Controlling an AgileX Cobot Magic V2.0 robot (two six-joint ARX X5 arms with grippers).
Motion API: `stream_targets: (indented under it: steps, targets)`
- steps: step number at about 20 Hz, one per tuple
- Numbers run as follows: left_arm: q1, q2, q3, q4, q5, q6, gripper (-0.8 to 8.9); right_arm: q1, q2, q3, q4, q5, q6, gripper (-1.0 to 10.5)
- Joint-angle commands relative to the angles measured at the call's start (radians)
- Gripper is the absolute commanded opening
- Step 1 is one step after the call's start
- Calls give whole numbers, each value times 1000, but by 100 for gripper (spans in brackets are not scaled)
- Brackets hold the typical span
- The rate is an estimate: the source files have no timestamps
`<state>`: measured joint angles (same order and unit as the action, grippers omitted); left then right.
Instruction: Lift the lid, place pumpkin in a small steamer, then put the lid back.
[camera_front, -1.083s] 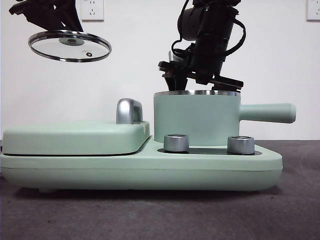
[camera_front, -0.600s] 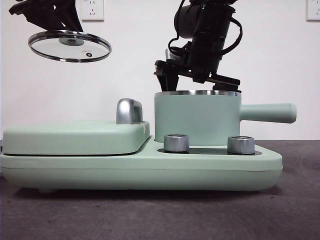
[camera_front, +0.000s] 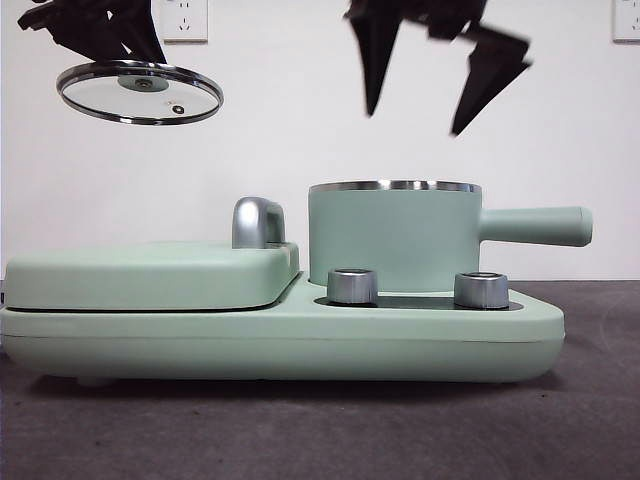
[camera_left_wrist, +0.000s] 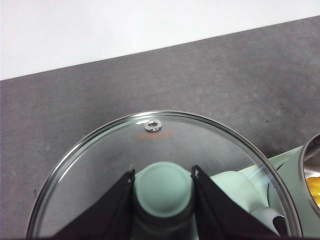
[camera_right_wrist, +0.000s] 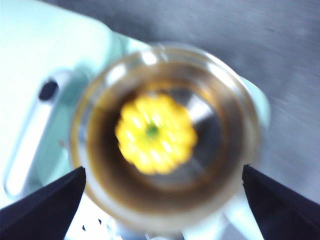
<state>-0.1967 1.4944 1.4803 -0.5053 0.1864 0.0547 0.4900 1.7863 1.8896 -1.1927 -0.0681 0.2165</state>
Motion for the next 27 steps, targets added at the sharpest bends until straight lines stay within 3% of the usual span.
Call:
stream_targets:
  steps: [1,4,7,14,20,27]
  targets:
    - [-9,2,27,25,5,-14,24,6,-52,21,-93,84,-16,493]
    - [-26,3,23,24,5,-14,24,16,-163,-9,-188,183,-16,486]
    - [-45,3,16,26,5,-12,24,30,-271,-58,-209,208,-16,486]
    - [-137,8,11,26,5,-10,24,154,-750,-433,-107,206,-9,486]
    - [-277,10,11,38,5,24,18,219,-1221,-821,63,187,73,486]
    - [-431,18,11,135,33,76,18,219,-1574,-985,71,92,58,481]
